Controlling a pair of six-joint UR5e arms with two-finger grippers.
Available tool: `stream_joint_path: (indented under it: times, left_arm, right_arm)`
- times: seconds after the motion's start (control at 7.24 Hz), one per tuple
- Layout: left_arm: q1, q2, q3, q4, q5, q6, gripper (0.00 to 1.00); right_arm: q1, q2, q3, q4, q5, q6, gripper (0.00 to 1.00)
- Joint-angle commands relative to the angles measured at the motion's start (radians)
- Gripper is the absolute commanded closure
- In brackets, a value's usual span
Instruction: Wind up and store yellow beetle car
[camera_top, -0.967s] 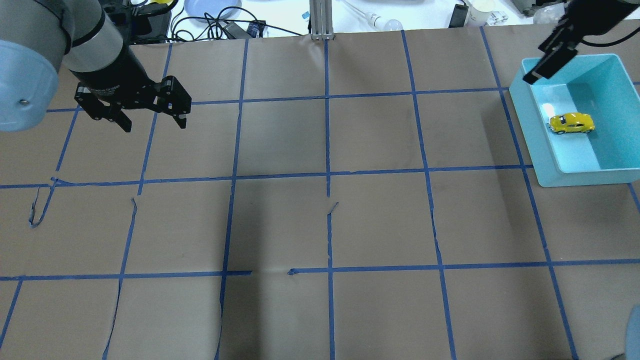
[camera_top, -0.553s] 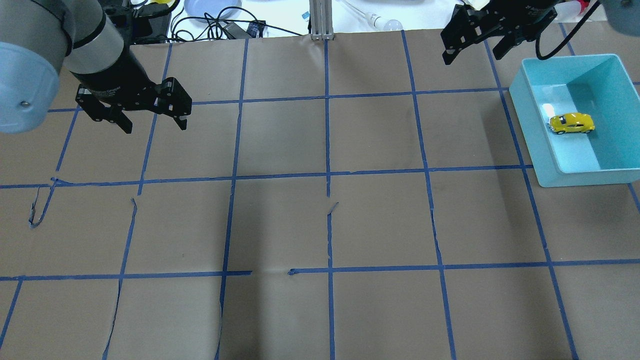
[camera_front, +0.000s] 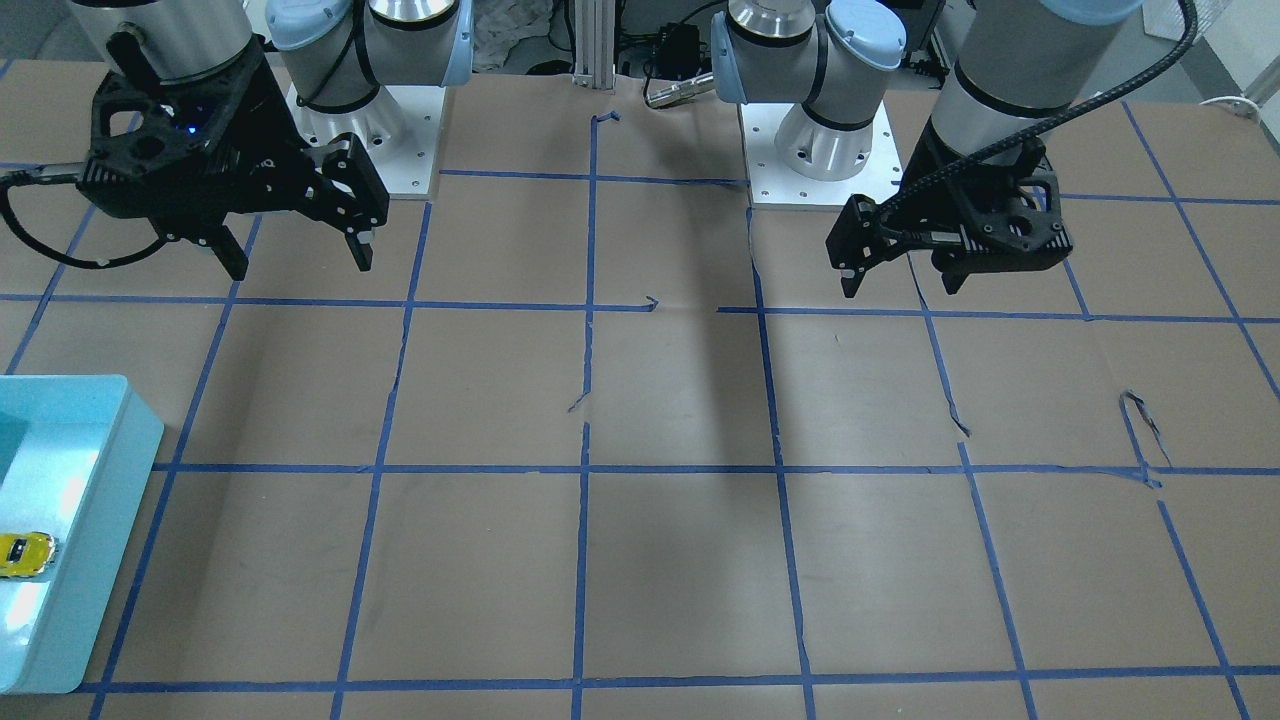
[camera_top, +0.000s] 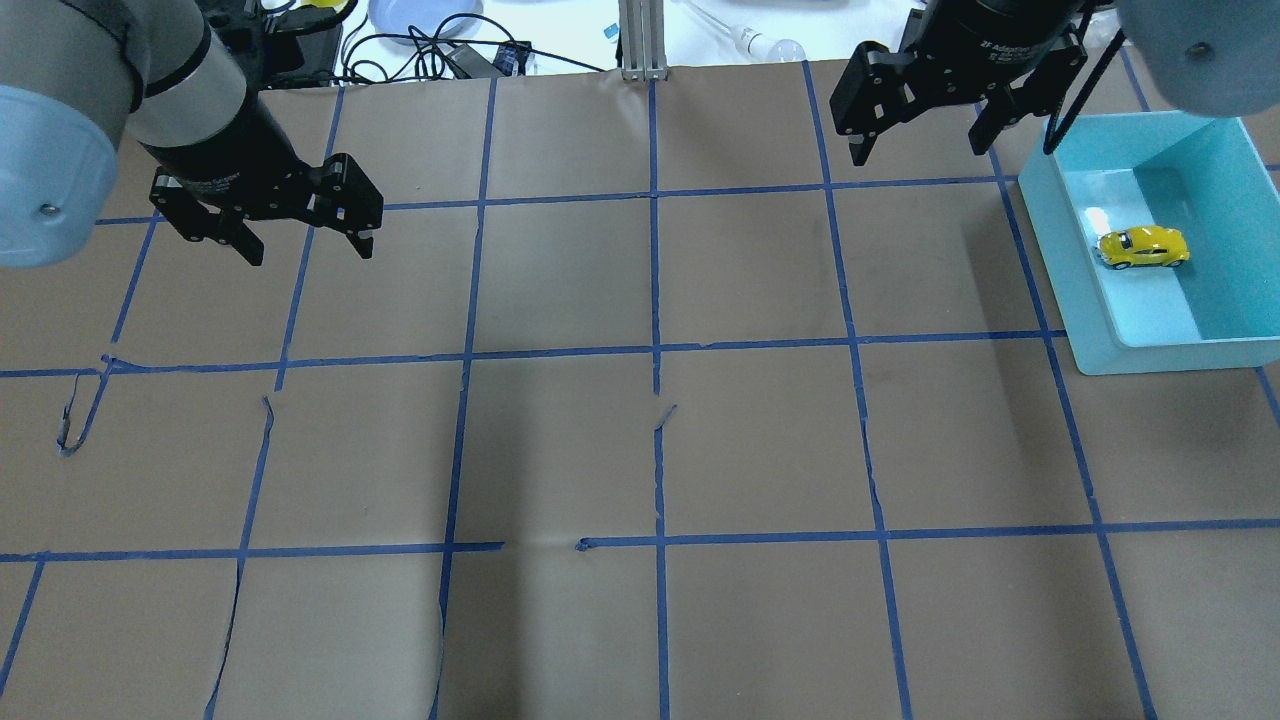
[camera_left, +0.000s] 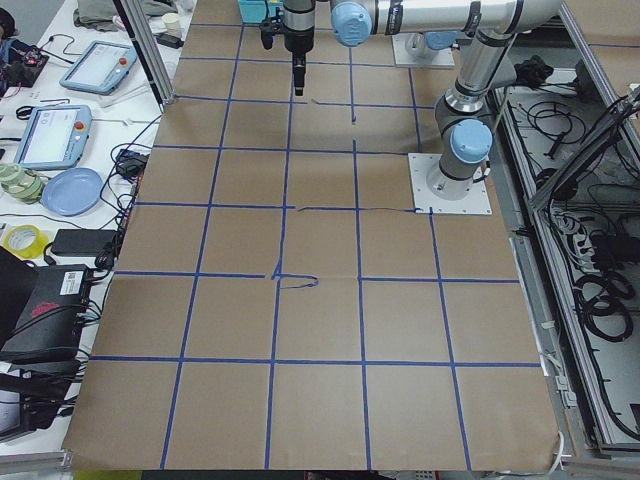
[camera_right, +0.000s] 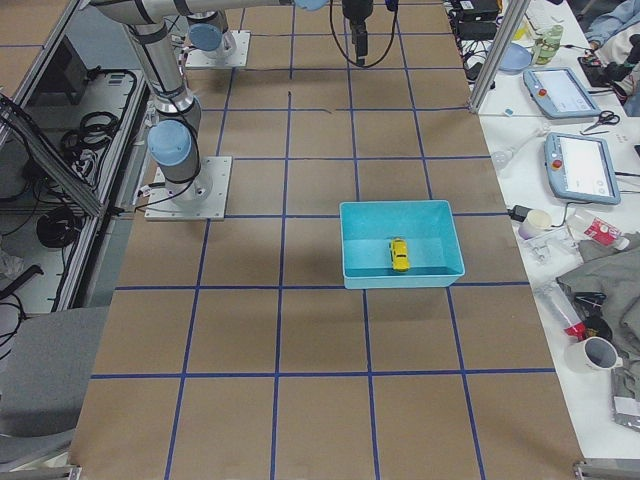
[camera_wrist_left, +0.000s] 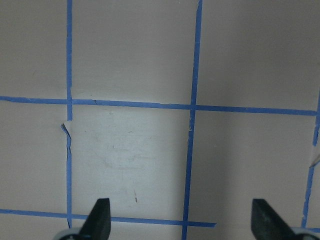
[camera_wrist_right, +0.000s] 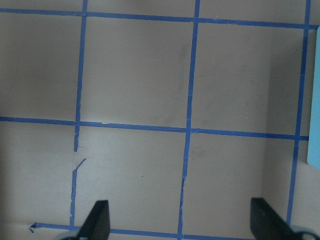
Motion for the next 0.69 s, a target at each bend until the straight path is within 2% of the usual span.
stream_joint_path:
  times: [0.0,0.55]
  left_arm:
    - [0.000,0.000,0.000,0.002,-0.003,0.000,0.00]
    - [0.002,0.000,0.001,0.003,-0.003,0.002,0.00]
  right_arm:
    - [-0.026,-0.009,0.007,0.027,-0.008,-0.016,0.00]
    - [-0.031,-0.015,0.053,0.015,-0.003,-0.019,0.00]
